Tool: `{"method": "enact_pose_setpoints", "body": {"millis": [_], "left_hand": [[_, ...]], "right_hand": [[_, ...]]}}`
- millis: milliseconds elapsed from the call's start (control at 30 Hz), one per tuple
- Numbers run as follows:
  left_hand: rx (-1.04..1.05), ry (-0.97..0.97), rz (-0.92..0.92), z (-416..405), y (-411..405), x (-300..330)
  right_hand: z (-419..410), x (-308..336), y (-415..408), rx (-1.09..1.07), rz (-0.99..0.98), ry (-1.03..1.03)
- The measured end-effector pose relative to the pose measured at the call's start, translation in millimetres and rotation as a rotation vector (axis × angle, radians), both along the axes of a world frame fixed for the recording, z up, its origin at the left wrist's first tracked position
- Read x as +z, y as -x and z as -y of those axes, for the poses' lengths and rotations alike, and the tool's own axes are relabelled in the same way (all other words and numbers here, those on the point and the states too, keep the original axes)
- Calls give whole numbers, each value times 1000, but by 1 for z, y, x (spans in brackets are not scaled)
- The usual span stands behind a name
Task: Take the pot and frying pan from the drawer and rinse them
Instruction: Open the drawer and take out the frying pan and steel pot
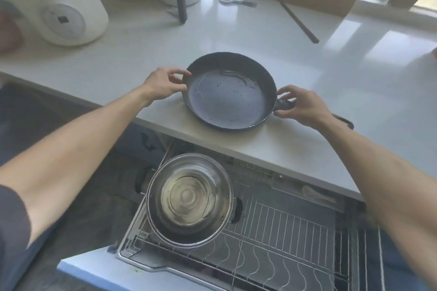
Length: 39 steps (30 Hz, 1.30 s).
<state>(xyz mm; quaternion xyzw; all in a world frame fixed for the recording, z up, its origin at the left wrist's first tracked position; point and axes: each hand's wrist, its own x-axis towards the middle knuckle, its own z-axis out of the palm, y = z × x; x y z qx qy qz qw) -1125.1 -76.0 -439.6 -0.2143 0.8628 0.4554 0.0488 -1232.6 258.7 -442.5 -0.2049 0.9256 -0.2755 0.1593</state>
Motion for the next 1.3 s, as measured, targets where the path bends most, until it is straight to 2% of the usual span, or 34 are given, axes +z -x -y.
{"method": "enact_pose_setpoints", "body": {"millis": [100,233,333,400,467,533,600,667,800,933,1100,1300], "left_hand": [[19,-6,-40,2,7,-10],[-43,35,1,4,1,-18],[86,48,-160,-4,-29,-14],[225,91,-338,-12,-73,-21],[251,192,-311,-15,-132,-45],[130,259,-101,-11,-183,-77],[-21,315,129,-1,-213,-104],[-110,331,233,6,-226,-120],[-163,357,237,14,-233,-144],[-186,335,285,22,-229,-160],[-185,318,281,19,-220,-170],[-219,242,345,5,-217,-142]], "right_hand": [[-1,-7,3,-19,-40,5],[0,-7,0,33,-79,-31],[-3,-5,-32,-31,-322,232],[-8,-17,-83,-132,-382,418],[-12,-47,-146,-88,-195,427],[-17,-90,-193,23,73,269],[-21,-137,-216,94,228,104],[-19,-174,-222,72,356,42],[-12,-230,-219,-114,526,9],[-24,-297,-214,-187,528,-2],[-13,-278,-221,-225,604,36],[-46,-242,-226,-137,731,77]]}}
